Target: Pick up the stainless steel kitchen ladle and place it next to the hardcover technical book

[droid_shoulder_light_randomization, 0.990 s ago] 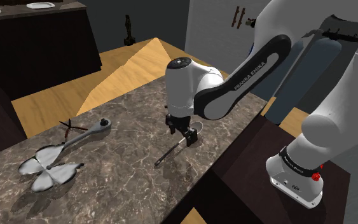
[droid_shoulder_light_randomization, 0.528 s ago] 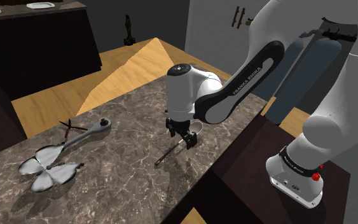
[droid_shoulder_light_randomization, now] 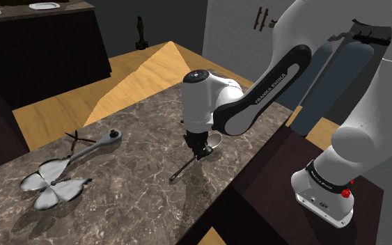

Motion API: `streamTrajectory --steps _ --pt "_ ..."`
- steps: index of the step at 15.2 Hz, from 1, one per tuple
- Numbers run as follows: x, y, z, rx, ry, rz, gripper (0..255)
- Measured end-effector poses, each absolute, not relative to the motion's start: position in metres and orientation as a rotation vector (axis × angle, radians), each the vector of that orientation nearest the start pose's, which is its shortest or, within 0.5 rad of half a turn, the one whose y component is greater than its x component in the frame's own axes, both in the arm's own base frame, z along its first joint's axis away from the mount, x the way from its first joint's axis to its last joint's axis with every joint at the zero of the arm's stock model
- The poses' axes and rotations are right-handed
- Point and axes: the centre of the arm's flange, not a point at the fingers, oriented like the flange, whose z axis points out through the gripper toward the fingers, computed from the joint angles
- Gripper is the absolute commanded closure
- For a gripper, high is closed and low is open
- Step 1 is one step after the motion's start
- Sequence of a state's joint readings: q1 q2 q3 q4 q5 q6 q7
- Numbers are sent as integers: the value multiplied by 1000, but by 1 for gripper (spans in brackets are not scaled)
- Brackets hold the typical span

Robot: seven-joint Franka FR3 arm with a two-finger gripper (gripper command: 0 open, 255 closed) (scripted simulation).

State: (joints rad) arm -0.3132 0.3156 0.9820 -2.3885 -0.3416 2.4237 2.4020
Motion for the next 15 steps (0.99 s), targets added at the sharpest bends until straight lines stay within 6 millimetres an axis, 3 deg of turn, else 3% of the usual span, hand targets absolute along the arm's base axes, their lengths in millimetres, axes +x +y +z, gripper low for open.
streamTrajectory --steps 6,15 --pt "374 312 238 -2408 2172 94 255" --pt "375 312 284 -2408 2172 92 255"
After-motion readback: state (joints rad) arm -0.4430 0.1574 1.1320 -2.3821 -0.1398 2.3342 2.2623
